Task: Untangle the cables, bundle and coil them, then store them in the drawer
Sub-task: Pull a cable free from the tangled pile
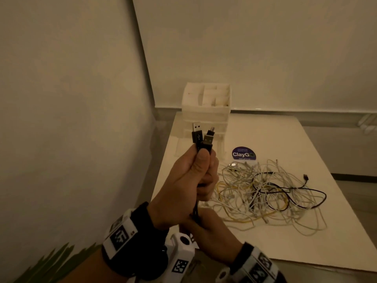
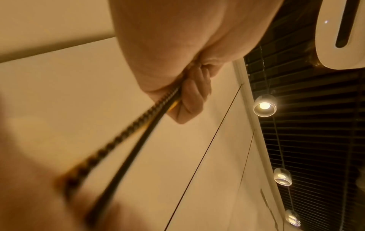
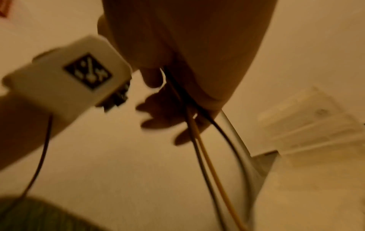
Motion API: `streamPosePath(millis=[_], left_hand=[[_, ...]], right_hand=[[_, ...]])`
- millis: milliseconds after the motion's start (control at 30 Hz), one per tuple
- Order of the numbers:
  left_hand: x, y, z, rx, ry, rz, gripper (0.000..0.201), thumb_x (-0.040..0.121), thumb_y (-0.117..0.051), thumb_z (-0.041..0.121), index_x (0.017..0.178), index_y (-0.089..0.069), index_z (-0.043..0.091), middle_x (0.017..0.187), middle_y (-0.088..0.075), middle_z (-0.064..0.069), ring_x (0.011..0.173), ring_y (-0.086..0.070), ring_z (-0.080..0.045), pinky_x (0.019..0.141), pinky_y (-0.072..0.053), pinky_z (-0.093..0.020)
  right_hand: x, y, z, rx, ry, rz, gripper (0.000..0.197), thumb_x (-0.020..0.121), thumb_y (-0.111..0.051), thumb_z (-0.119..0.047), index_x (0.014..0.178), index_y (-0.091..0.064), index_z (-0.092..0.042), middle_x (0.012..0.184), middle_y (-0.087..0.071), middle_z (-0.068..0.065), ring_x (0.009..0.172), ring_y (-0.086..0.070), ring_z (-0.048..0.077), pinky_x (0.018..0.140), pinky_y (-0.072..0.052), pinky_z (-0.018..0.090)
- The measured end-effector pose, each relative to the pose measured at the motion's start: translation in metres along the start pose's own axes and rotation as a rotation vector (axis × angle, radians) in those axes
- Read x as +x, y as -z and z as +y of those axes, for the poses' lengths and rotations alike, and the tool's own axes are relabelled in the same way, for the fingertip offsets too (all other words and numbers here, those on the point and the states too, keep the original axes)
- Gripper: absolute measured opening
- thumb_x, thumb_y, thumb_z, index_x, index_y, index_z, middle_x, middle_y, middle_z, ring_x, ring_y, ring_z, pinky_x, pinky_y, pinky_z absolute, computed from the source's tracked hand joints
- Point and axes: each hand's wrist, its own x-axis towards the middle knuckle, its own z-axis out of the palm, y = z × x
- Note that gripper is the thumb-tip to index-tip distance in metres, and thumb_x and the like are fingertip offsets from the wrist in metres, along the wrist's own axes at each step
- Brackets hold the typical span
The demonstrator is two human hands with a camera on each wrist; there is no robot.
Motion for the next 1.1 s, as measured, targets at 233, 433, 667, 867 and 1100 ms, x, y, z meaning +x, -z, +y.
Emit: streamPosePath(millis=[233, 433, 667, 867, 1100], left_hand=[[-0.002, 0.027, 0.019, 0.079, -0.109, 0.120, 0.039, 0.087, -0.055, 0.056, 0.077, -0.051, 0.018, 0.060, -0.034, 0.003, 0.046, -0.032, -0.012, 0.048, -0.038, -0.027], [-0.006, 0.028, -0.003, 0.020, -0.041, 0.145, 0.048, 0.085, -0.058, 0.058, 0.079, -0.050, 0.011, 0.057, -0.033, 0.002, 0.044, -0.025, -0.010, 0.043, -0.029, -0.023], [-0.002, 0.021, -0.025, -0.016, 0.028, 0.155, 0.046, 0.082, -0.060, 0.059, 0.073, -0.050, 0.015, 0.056, -0.031, 0.004, 0.042, -0.023, -0.007, 0.040, -0.026, -0.017], [0.004, 0.017, -0.031, -0.046, 0.068, 0.165, 0.047, 0.080, -0.063, 0.058, 0.072, -0.051, 0.013, 0.055, -0.029, 0.003, 0.041, -0.021, -0.007, 0.040, -0.024, -0.016], [0.006, 0.020, -0.031, 0.012, 0.098, 0.272, 0.036, 0.092, -0.051, 0.043, 0.071, -0.052, 0.014, 0.055, -0.027, 0.001, 0.042, -0.021, -0.008, 0.039, -0.025, -0.017]], right_hand=[[-0.027, -0.004, 0.076, -0.073, -0.226, 0.142, 0.058, 0.085, -0.046, -0.068, 0.047, -0.034, -0.026, 0.043, -0.030, -0.013, 0.047, -0.030, -0.001, 0.053, -0.023, 0.023], [-0.039, -0.002, 0.096, -0.110, -0.275, -0.050, 0.038, 0.084, -0.058, -0.052, 0.061, -0.042, -0.026, 0.056, -0.042, -0.013, 0.059, -0.042, 0.000, 0.060, -0.032, 0.023], [-0.065, 0.064, 0.133, -0.248, -0.502, 0.009, 0.035, 0.077, -0.058, -0.012, 0.098, -0.057, -0.039, 0.104, -0.066, -0.014, 0.093, -0.059, -0.003, 0.084, -0.049, 0.019], [-0.070, 0.146, 0.229, -0.676, -0.897, 0.368, 0.031, 0.095, -0.049, -0.019, 0.124, -0.059, -0.017, 0.128, -0.060, 0.008, 0.116, -0.057, 0.023, 0.095, -0.044, 0.029], [-0.039, 0.156, 0.287, -0.740, -1.003, 0.393, 0.023, 0.090, -0.053, -0.032, 0.101, -0.058, -0.012, 0.117, -0.052, 0.015, 0.108, -0.051, 0.035, 0.084, -0.047, 0.040]])
